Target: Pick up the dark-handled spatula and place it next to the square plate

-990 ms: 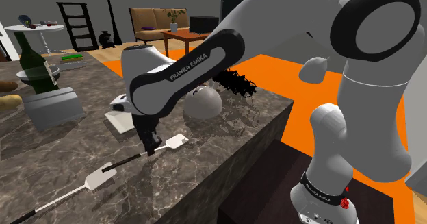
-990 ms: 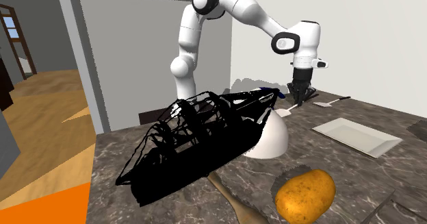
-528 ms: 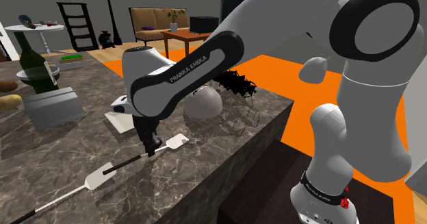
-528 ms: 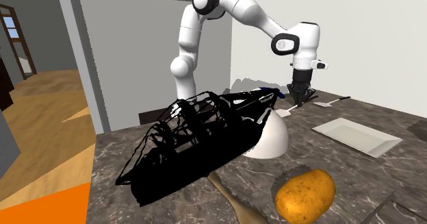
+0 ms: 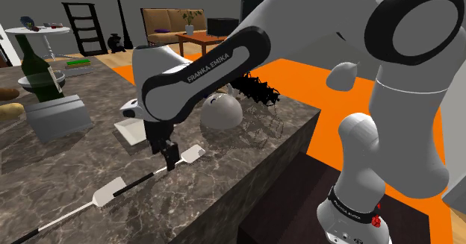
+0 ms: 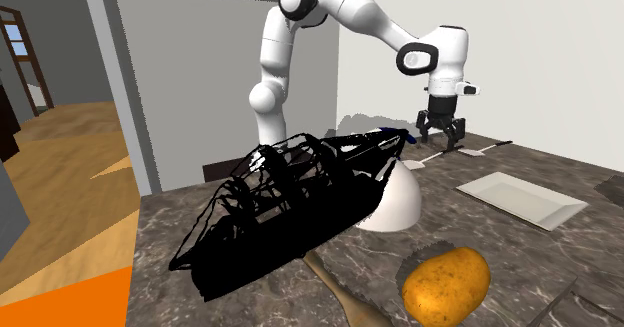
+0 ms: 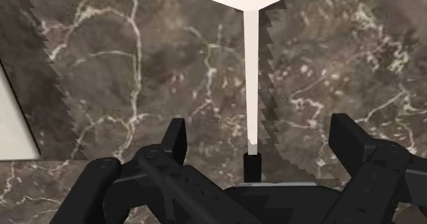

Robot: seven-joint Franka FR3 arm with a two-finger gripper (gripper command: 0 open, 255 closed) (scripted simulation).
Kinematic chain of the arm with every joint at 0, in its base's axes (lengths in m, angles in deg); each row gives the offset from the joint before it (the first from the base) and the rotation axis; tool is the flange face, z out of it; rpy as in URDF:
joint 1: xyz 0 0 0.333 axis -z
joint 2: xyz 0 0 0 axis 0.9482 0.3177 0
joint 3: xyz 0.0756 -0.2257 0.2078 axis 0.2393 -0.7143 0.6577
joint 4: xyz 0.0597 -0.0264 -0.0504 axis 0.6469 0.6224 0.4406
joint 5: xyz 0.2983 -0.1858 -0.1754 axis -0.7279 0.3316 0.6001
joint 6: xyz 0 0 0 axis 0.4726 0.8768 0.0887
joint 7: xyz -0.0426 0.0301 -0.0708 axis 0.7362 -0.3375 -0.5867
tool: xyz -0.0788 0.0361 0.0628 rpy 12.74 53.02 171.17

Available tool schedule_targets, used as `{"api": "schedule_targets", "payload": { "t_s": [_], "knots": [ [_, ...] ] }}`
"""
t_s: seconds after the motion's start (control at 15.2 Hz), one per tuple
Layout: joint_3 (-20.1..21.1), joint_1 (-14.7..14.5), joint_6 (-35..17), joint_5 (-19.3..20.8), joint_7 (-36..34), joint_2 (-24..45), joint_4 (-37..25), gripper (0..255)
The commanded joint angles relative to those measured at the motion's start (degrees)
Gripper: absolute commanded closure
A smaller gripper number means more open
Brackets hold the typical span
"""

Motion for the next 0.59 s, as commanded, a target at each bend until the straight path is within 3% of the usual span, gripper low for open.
{"api": "schedule_targets", "payload": {
  "t_s": [0.0,0.53],
  "knots": [
    [-0.3,-0.1,3.1,0.9,-0.6,-1.7,-1.5,0],
    [-0.4,-0.1,4.4,1.2,-0.8,-2.4,-2.1,0]
  ]
}}
